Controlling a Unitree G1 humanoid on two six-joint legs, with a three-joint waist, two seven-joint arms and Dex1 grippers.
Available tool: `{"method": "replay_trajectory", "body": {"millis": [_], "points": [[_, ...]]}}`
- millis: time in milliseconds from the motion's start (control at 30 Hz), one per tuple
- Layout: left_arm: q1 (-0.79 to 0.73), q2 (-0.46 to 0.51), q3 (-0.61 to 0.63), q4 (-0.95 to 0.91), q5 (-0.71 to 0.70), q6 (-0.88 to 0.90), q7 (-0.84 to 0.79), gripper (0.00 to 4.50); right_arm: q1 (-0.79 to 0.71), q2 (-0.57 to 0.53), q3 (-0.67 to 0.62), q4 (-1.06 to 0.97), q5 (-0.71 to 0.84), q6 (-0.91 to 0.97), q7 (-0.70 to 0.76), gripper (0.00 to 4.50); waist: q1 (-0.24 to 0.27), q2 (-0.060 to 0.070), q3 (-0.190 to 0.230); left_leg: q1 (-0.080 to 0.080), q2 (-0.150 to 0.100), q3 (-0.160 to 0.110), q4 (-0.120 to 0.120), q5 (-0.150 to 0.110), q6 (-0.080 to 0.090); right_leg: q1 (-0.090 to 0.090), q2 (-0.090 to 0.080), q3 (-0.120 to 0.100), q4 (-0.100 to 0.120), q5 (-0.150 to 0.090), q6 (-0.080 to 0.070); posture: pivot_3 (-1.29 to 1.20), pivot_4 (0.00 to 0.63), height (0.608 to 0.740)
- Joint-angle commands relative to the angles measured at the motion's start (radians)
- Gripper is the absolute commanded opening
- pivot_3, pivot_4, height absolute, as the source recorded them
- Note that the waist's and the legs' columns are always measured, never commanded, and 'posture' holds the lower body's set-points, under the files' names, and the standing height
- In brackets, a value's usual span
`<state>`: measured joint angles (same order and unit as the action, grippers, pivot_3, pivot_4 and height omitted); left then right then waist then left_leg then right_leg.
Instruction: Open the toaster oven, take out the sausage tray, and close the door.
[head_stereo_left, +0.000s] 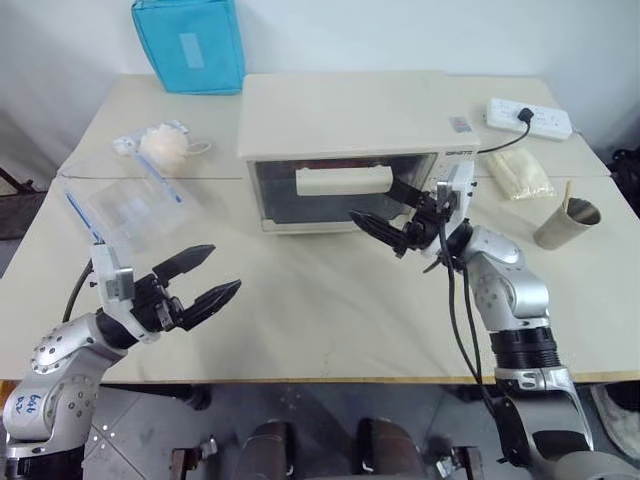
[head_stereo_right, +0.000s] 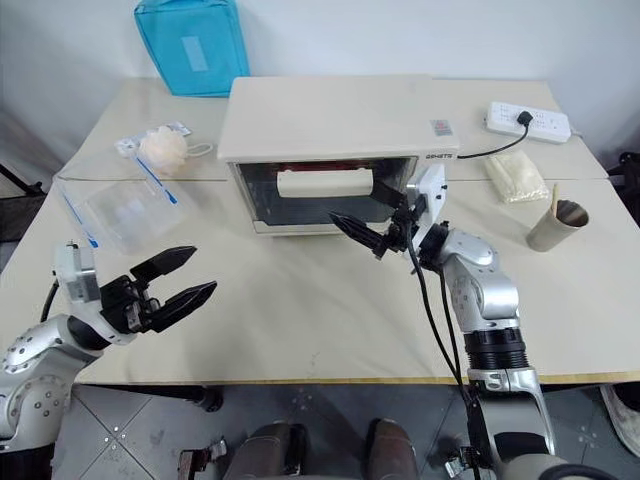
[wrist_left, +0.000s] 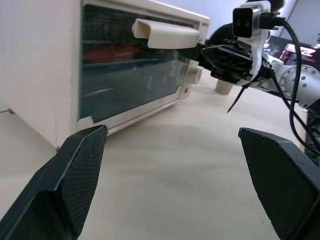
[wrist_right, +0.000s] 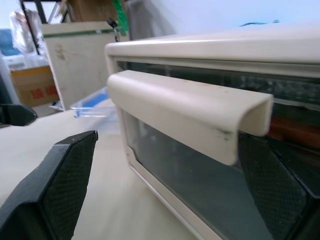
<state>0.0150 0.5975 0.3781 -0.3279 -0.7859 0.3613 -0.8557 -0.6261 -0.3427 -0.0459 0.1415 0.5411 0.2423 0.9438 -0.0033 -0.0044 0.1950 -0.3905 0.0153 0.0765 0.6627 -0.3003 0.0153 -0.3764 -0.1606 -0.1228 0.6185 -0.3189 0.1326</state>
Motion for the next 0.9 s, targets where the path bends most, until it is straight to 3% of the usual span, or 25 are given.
{"method": "replay_trajectory", "body": {"millis": [33,167,400,500,733,900], "points": [[-0.006,-0.004,0.003,-0.019,0.018,-0.019,0.019,4.46,0.009,-0.019,0.014,-0.117,0.028,-0.029,0.086,4.5,-0.001,0.0,0.0,0.0,0.0,0.0,0.0,0.0,0.0,0.0,0.0,0.0,0.0,0.0,0.0,0.0,0.15,0.74],[-0.036,-0.014,0.015,0.004,0.012,-0.01,0.06,4.46,0.067,-0.109,0.07,-0.187,-0.044,-0.083,0.198,4.5,0.0,0.0,0.0,0.0,0.0,0.0,0.0,0.0,0.0,-0.001,0.0,0.0,0.0,0.0,0.0,0.0,0.15,0.74],[-0.06,0.002,0.025,0.048,-0.015,0.006,0.023,4.46,0.165,-0.176,0.074,-0.255,-0.092,-0.19,0.251,4.5,0.001,0.0,0.0,0.0,0.001,0.001,-0.001,-0.001,0.0,-0.001,0.001,0.0,-0.001,0.0,0.0,0.0,0.15,0.74],[-0.105,0.006,0.028,0.106,-0.01,-0.015,-0.003,3.92,0.206,-0.185,0.076,-0.244,-0.116,-0.237,0.255,4.5,0.005,0.0,0.0,0.0,0.0,0.001,-0.001,-0.001,0.0,-0.001,0.001,0.0,-0.002,0.0,0.0,0.0,0.15,0.74],[-0.243,-0.012,0.006,0.207,0.016,-0.045,-0.027,1.7,0.207,-0.162,0.073,-0.221,-0.133,-0.273,0.219,4.5,0.003,-0.001,0.001,0.0,0.0,0.001,0.0,-0.001,0.0,0.0,0.001,0.0,-0.001,0.0,0.0,0.0,0.15,0.74],[-0.437,-0.064,-0.141,0.35,0.135,-0.094,-0.043,0.18,0.212,-0.164,0.07,-0.209,-0.139,-0.29,0.207,4.5,0.012,-0.001,0.001,0.0,-0.002,0.001,0.002,0.0,0.001,0.001,0.001,0.0,-0.001,0.0,0.001,0.0,0.15,0.74]]}}
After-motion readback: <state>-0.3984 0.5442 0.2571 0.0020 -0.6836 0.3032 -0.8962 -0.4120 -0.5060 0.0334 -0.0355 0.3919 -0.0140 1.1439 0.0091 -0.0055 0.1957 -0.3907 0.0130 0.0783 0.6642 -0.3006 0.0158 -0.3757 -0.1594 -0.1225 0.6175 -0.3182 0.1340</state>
